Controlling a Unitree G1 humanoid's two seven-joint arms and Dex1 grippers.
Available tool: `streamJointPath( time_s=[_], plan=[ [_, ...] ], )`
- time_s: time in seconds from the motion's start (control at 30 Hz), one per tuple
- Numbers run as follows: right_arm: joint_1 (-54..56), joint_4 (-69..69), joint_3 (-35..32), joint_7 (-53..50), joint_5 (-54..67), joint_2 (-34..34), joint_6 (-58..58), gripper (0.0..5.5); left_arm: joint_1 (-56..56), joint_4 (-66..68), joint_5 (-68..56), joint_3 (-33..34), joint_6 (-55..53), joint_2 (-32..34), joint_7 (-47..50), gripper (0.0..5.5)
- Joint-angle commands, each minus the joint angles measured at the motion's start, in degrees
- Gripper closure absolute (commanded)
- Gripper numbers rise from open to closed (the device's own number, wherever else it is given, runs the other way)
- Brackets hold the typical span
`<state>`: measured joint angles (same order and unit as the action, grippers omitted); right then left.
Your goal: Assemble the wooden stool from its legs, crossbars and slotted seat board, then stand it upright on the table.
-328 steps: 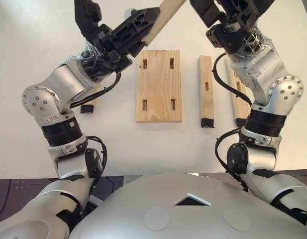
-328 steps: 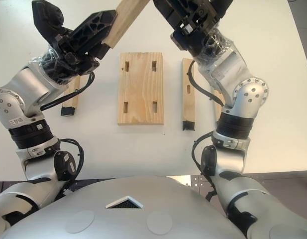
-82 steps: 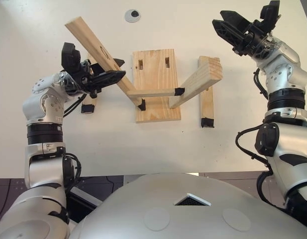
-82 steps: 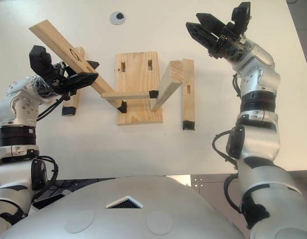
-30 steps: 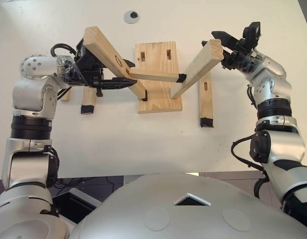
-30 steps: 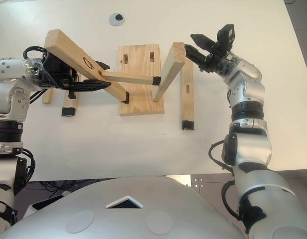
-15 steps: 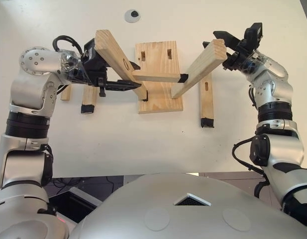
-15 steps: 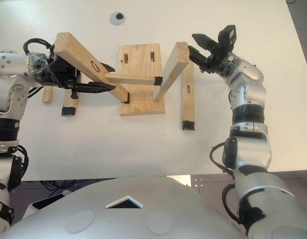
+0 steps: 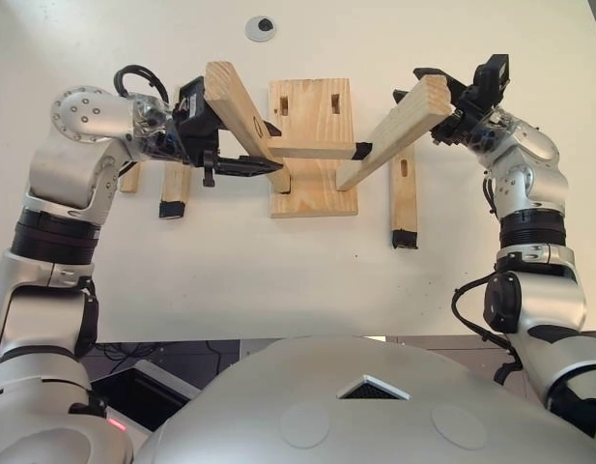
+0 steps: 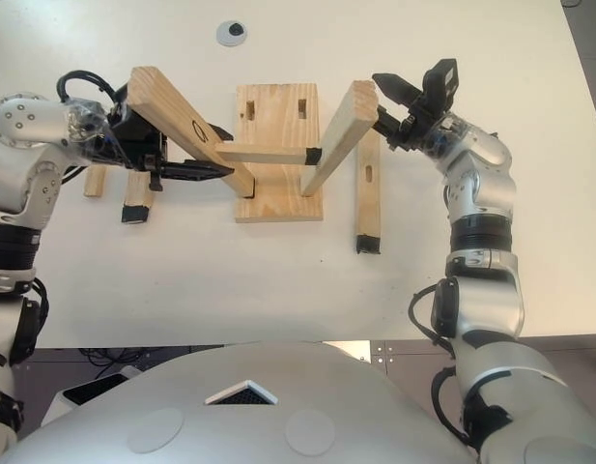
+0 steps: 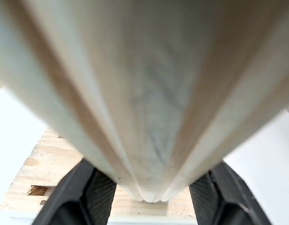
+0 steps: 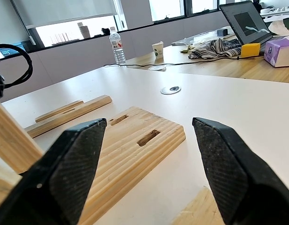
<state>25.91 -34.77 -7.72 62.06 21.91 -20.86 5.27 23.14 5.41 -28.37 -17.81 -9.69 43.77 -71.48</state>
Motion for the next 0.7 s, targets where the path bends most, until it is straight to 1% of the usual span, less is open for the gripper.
streamJointPath(
  time_s=[0.03, 0.1, 0.23, 0.33, 0.37, 0.43, 0.5, 0.53, 0.57, 0.63, 0.7],
  plan=[
    [-2.4, 5.6, 1.3, -0.9, -0.1, -0.6, 3.5, 2.11, -15.8, 27.2, 23.7, -19.4, -6.6, -3.1, 9.2, 3.48],
    [-2.2, 6.2, 1.4, -0.8, 0.0, -0.8, 4.3, 2.11, -16.1, 31.7, 24.3, -19.9, -5.0, -4.5, 9.6, 3.48],
    [-1.7, 8.1, 1.2, -1.0, 0.3, -1.2, 6.0, 2.11, -13.6, 33.8, 22.5, -18.6, -2.8, -5.5, 8.6, 3.48],
    [-2.7, 11.9, -0.1, -2.5, 1.4, -1.1, 6.6, 2.11, -7.4, 33.5, 21.0, -13.4, 4.3, -6.2, 10.9, 3.48],
    [-2.9, 12.8, -0.7, -2.9, 1.6, -1.2, 6.6, 2.11, -7.0, 29.6, 18.8, -10.7, 4.3, -5.4, 11.4, 3.48],
    [-3.1, 13.8, -1.8, -3.8, 1.8, -1.6, 6.4, 2.11, -6.5, 17.8, 12.9, -5.3, 0.0, -0.8, 10.0, 3.09],
    [-3.3, 14.7, -2.7, -5.1, 1.9, -1.7, 6.0, 2.11, -5.3, 10.6, 10.1, -2.3, -4.0, 3.2, 8.2, 2.96],
    [-3.2, 15.1, -3.2, -6.3, 1.8, -1.6, 5.6, 2.11, -4.7, 8.6, 10.4, -1.0, -5.7, 4.7, 7.4, 2.74],
    [-3.1, 15.4, -3.5, -7.7, 1.2, -1.5, 4.7, 2.11, -4.3, 7.0, 10.8, 0.1, -7.3, 5.7, 7.1, 2.69],
    [-3.1, 15.5, -2.3, -9.5, -0.8, -0.8, 2.4, 2.11, -4.1, 4.9, 11.1, 1.3, -9.5, 6.4, 6.3, 2.37],
    [-2.9, 12.1, 1.4, -11.7, -4.4, 1.5, -1.0, 2.11, -4.6, 4.7, 12.6, 0.8, -10.1, 4.4, 7.3, 2.34]
  ],
)
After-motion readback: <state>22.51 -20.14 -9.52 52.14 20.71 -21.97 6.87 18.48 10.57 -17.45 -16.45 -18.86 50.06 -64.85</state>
